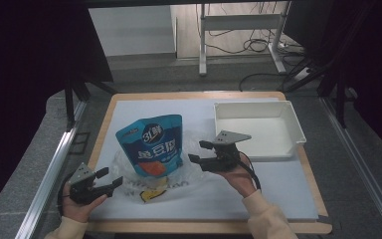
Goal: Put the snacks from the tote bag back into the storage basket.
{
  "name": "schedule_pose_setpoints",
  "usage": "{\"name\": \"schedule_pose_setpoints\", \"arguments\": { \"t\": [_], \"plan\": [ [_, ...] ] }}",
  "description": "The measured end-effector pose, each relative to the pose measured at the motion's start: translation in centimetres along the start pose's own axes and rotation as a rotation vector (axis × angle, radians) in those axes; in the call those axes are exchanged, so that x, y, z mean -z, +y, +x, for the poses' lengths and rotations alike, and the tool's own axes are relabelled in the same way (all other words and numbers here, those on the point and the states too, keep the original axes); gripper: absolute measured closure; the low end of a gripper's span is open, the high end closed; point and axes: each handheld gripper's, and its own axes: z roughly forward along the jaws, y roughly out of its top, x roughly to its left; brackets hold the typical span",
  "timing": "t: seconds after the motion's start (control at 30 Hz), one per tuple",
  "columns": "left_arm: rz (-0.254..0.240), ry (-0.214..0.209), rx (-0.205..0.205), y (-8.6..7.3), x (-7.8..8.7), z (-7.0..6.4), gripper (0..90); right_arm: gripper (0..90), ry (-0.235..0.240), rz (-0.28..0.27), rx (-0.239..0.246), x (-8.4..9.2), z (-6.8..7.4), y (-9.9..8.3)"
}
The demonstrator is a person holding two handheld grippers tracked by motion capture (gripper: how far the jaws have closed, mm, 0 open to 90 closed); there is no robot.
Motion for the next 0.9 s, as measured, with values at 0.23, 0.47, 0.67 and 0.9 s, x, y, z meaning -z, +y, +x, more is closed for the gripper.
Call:
{"name": "schedule_pose_setpoints", "arguments": {
  "t": [0.23, 0.47, 0.67, 0.9],
  "plan": [
    [0.004, -0.002, 0.001, 0.0, -0.1, -0.1, 29.9, 35.5, -0.001, -0.016, -0.001, 0.0, -0.1, 0.6],
    [0.003, -0.006, -0.007, 0.0, -0.2, -0.2, 30.0, 35.6, -0.009, -0.040, -0.002, 0.1, -0.1, 1.4],
    [0.006, -0.011, -0.006, -0.1, -0.2, -0.2, 30.0, 35.6, -0.011, -0.055, 0.006, 0.2, -0.2, 2.1],
    [0.010, -0.013, -0.007, -0.1, -0.3, -0.2, 30.0, 35.6, -0.011, -0.061, 0.015, -0.2, -0.4, 3.0]
  ]
}}
